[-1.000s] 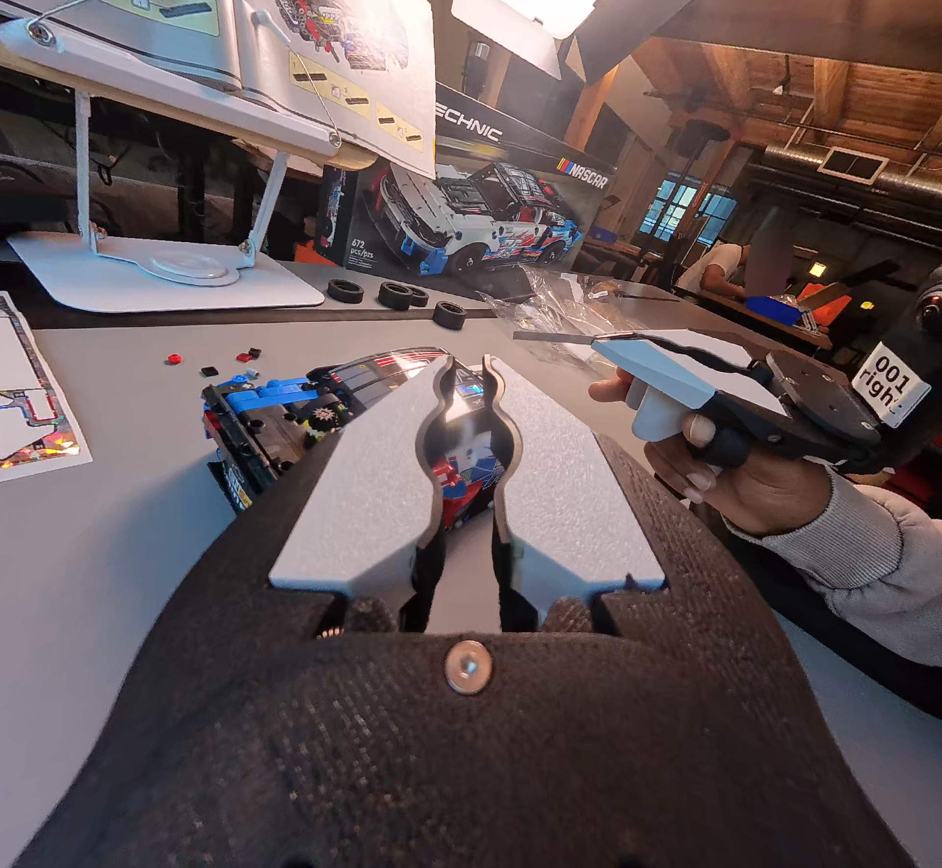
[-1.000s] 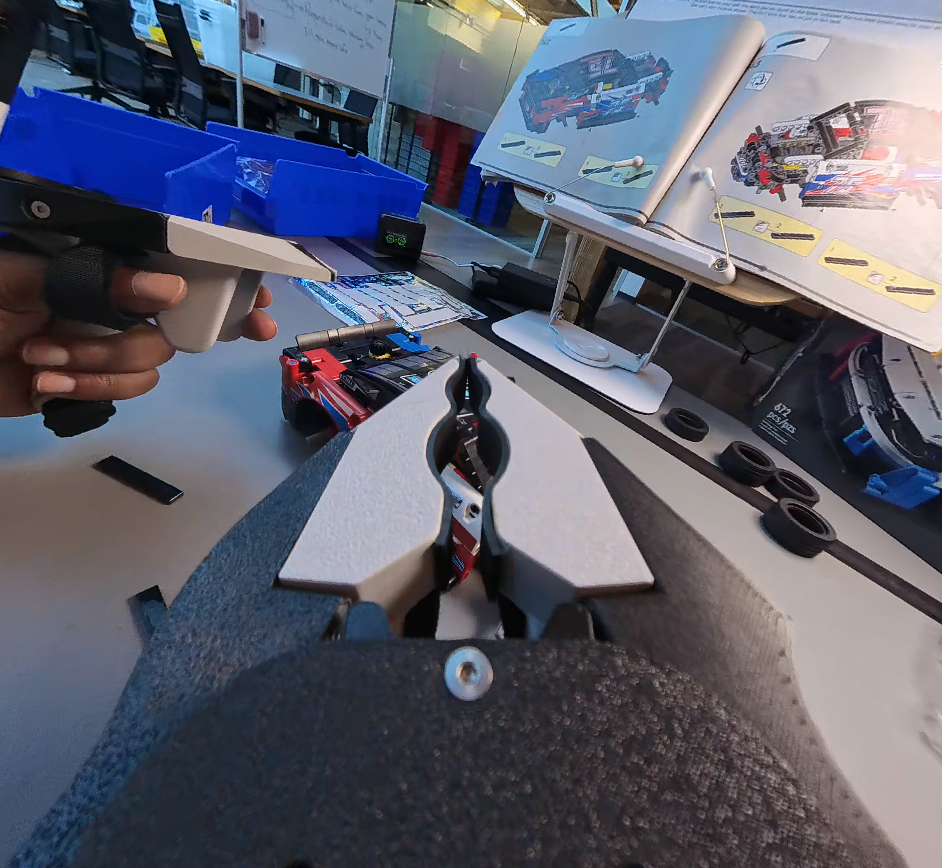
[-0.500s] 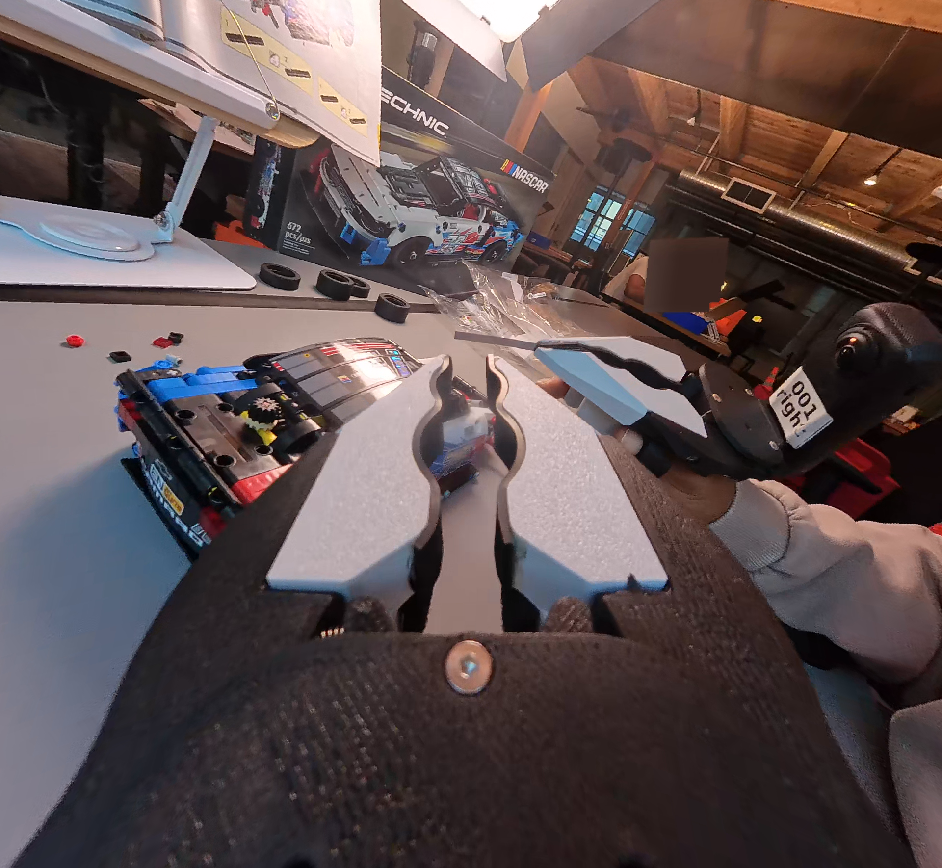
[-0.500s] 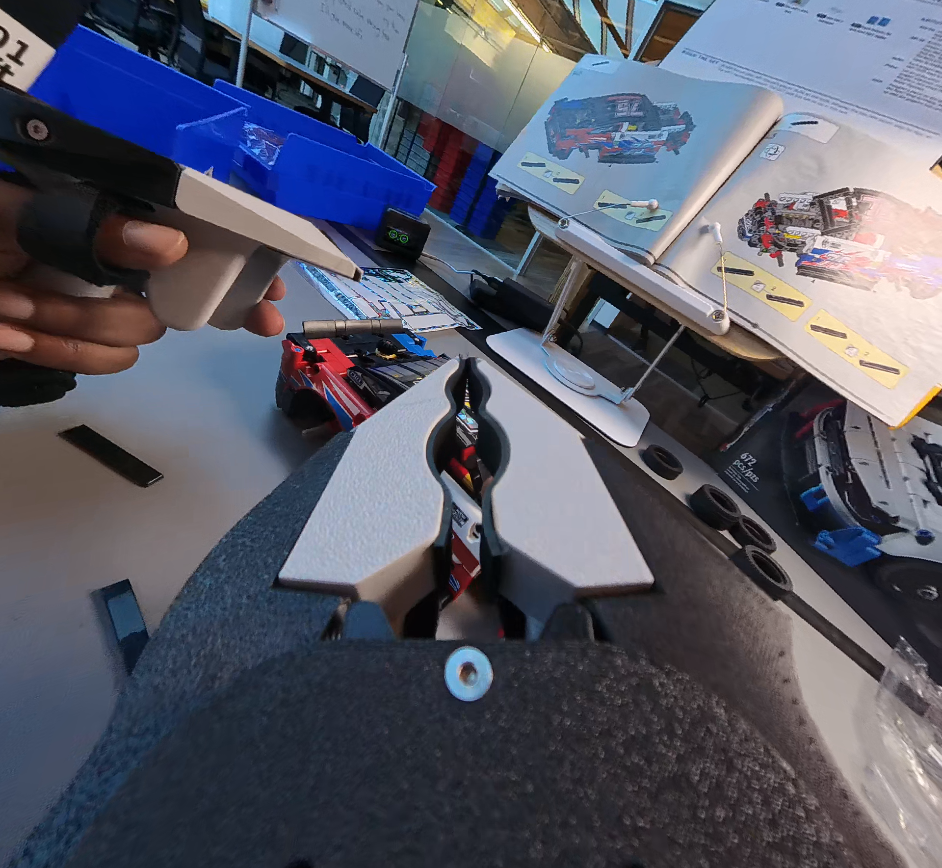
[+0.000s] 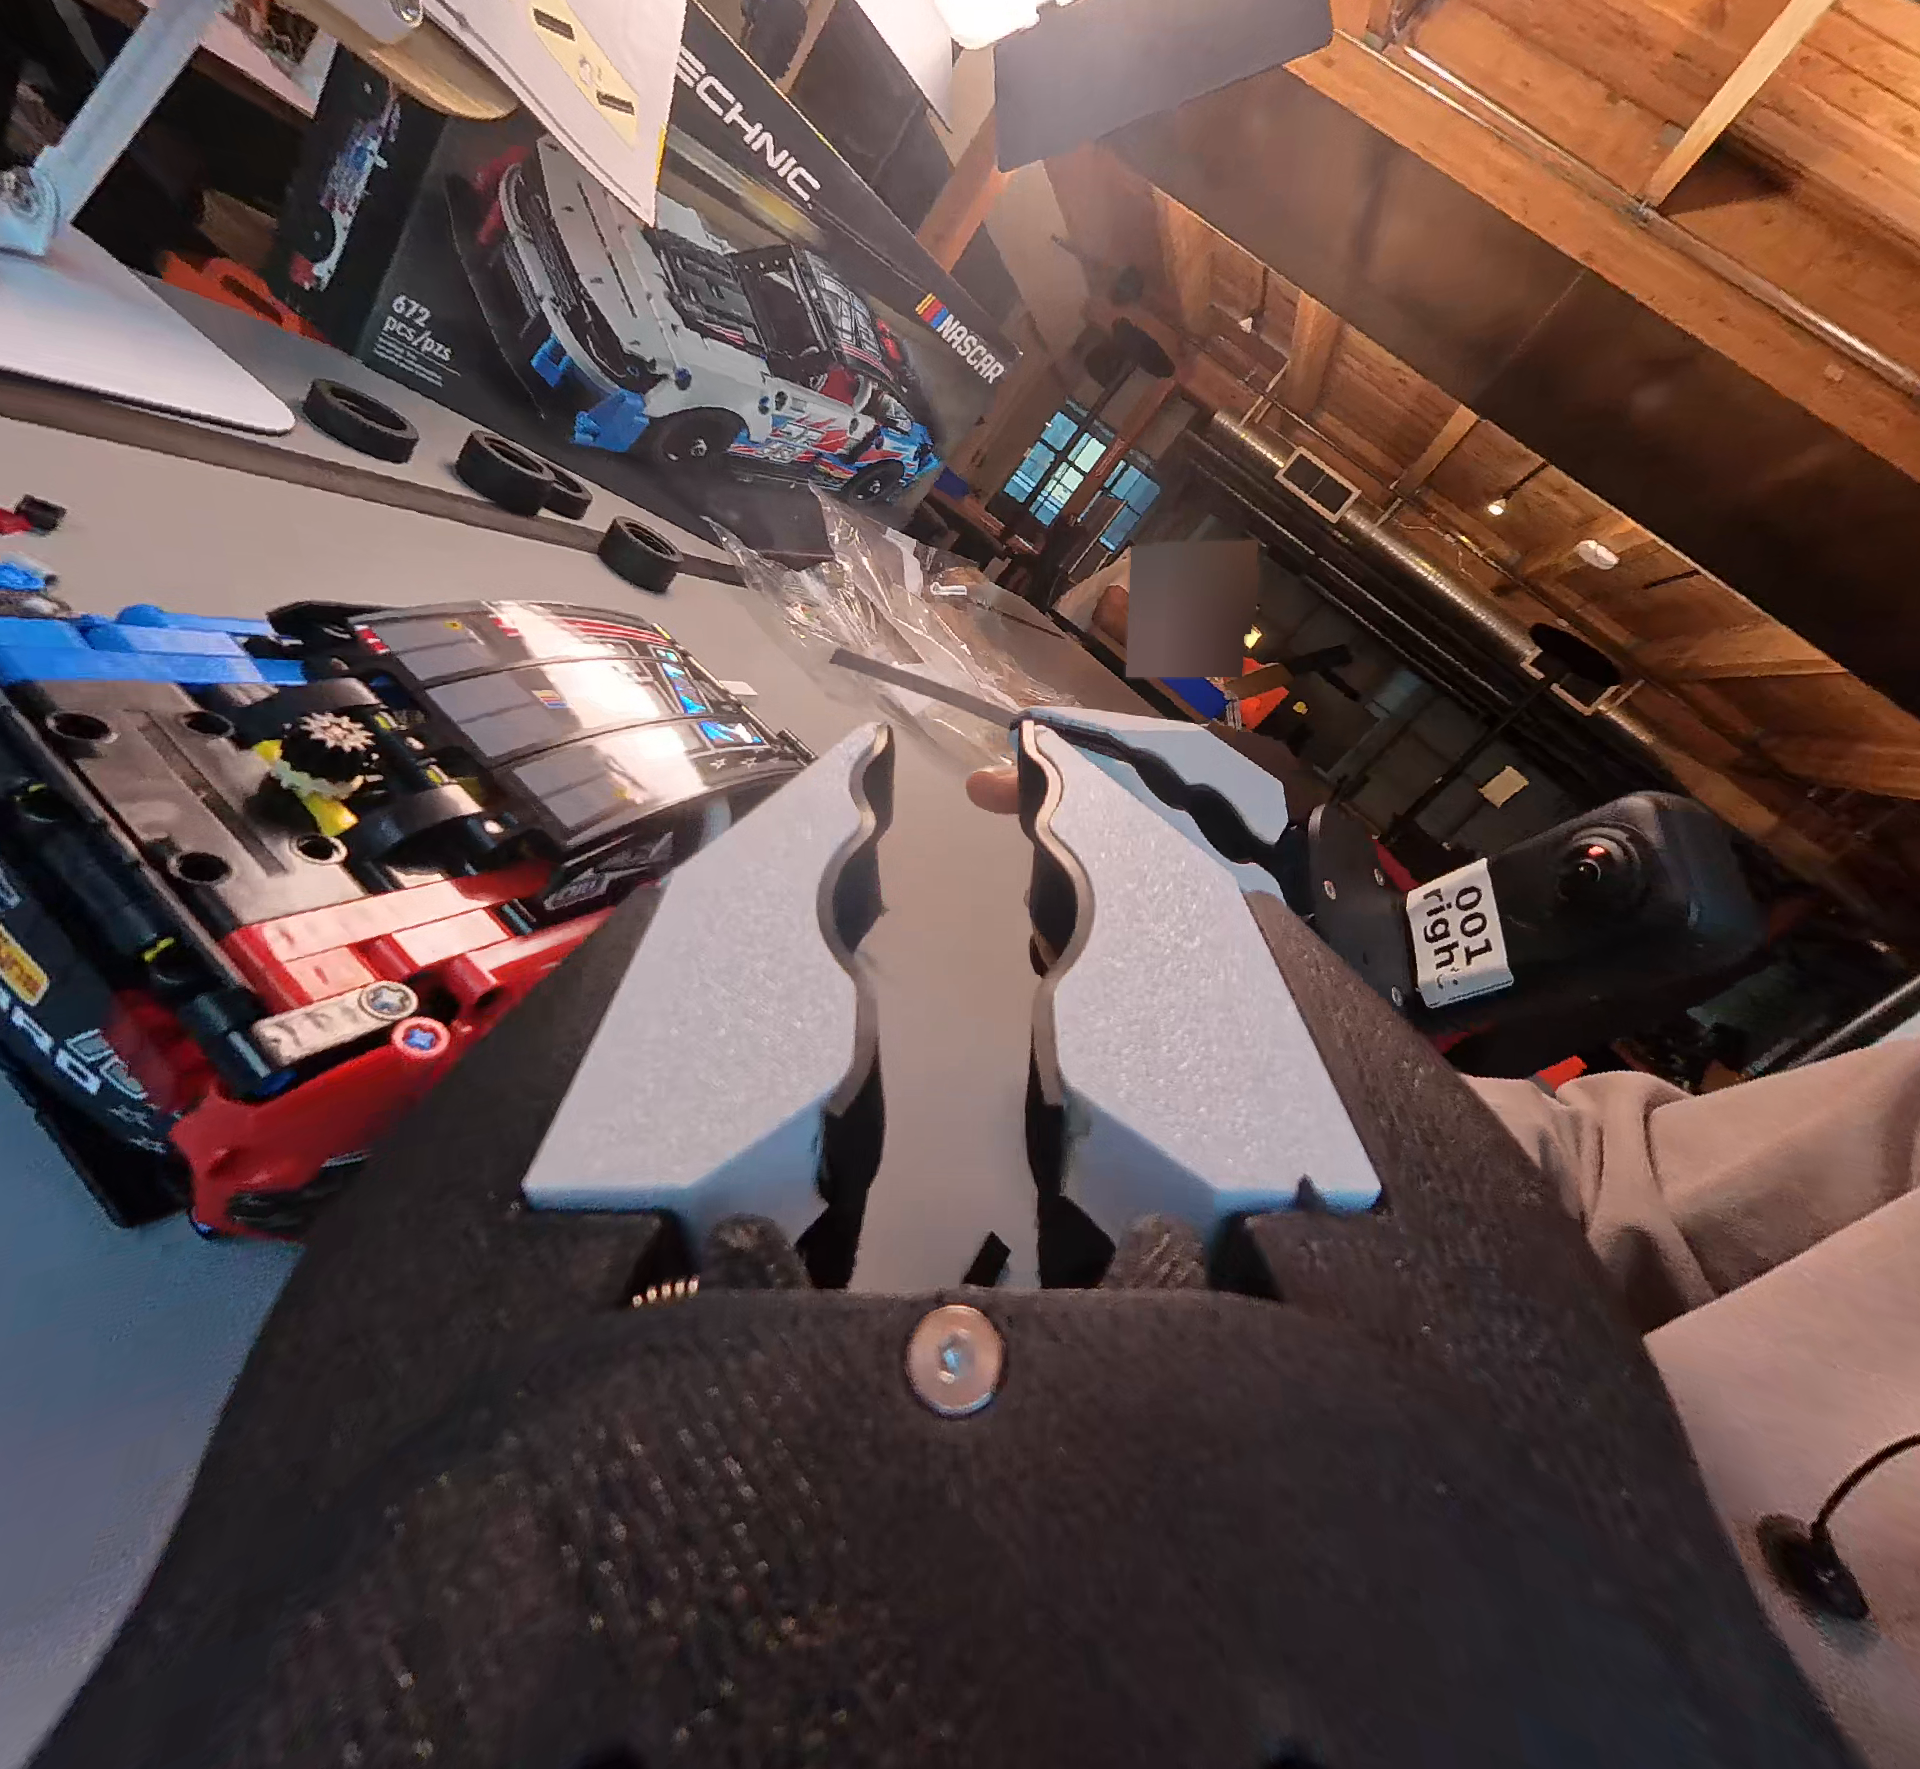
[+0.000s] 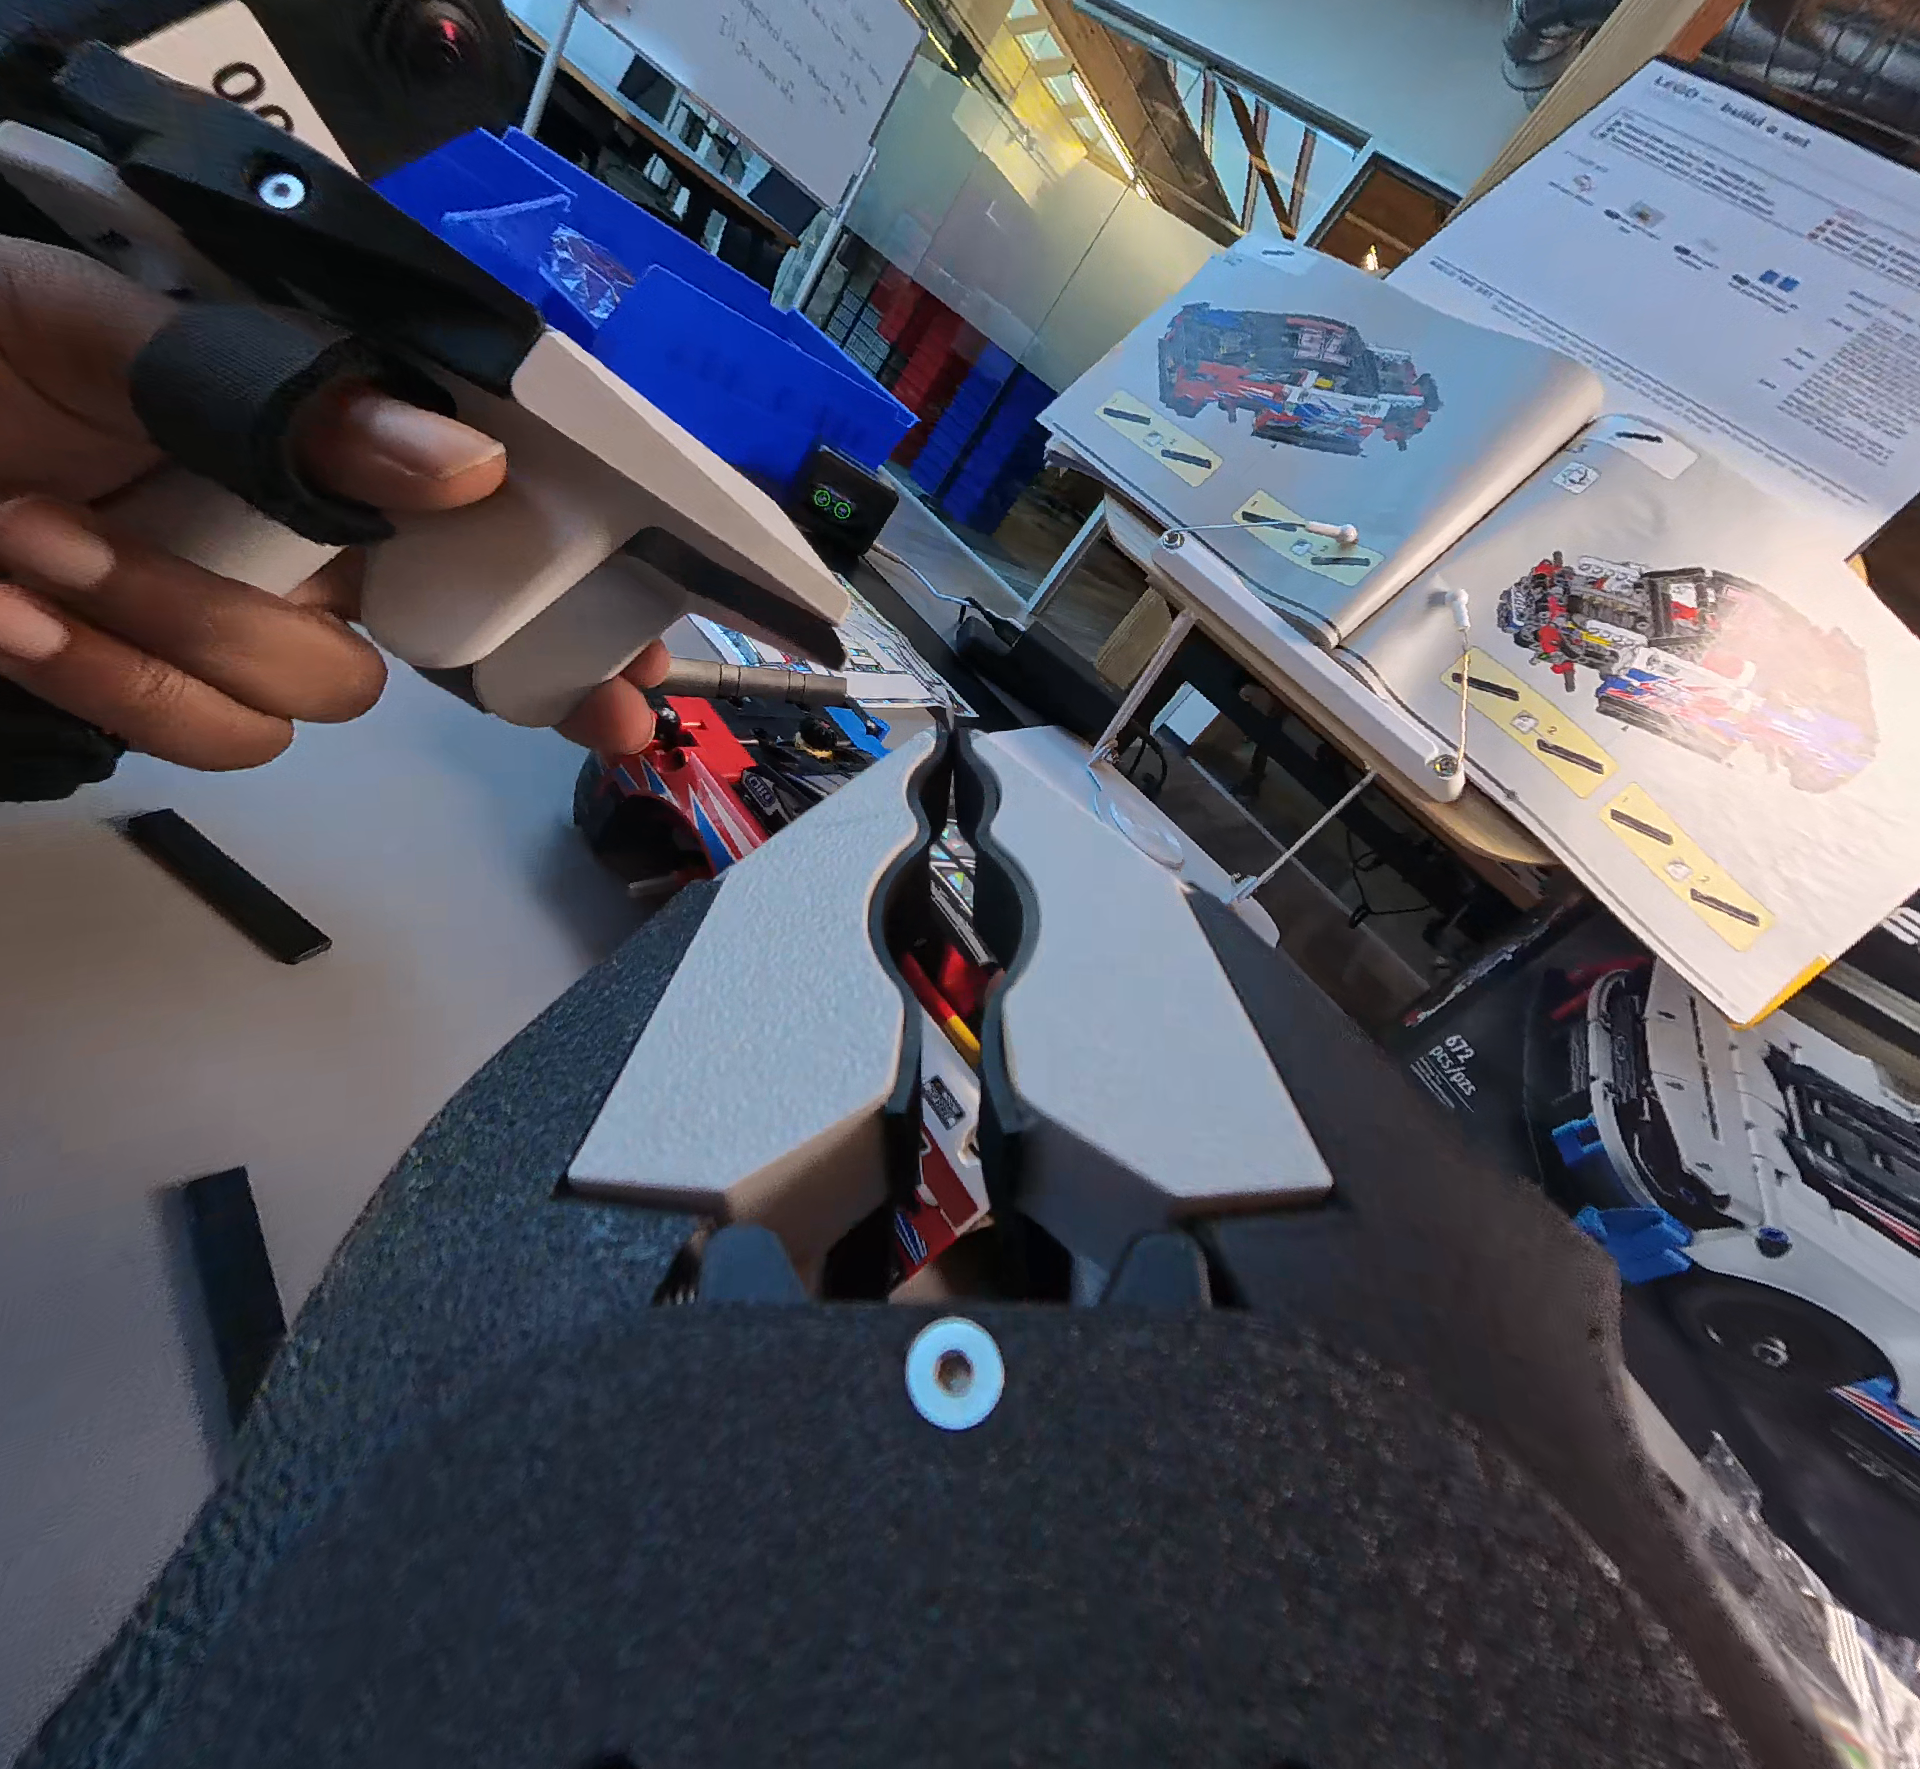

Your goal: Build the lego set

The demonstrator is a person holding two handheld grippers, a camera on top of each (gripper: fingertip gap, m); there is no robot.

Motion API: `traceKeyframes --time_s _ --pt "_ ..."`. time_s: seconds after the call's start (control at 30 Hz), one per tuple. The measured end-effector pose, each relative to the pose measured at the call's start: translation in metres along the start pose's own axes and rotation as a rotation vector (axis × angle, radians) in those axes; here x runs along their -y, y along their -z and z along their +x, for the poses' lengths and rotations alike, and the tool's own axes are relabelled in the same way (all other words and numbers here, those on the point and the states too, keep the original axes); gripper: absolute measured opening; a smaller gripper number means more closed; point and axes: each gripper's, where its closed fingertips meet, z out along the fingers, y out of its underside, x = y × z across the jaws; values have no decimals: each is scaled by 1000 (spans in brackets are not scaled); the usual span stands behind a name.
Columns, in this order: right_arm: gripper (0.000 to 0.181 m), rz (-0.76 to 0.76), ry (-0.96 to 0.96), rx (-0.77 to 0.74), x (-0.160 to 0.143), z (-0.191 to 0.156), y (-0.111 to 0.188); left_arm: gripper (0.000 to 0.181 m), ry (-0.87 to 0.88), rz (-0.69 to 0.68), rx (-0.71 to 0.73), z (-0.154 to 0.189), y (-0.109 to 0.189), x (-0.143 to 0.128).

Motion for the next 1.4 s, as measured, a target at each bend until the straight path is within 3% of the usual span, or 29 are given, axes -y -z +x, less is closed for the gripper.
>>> traceKeyframes --time_s 0.2,0.43,0.6,1.1,1.4 --pt "0 18 154 -14 7 -10 2 18 97 18 -7 -2 5 2" --pt "0 47 448 -37 16 -28 6 14 352 13 -82 2 5 -6" --pt "0 36 533 -35 14 -36 6 10 424 6 -109 5 5 -9" --pt "0 14 584 -12 7 -44 4 0 428 -6 -101 4 4 -12" --pt "2 5 588 -10 5 -46 2 0 342 -26 -84 7 4 -12"
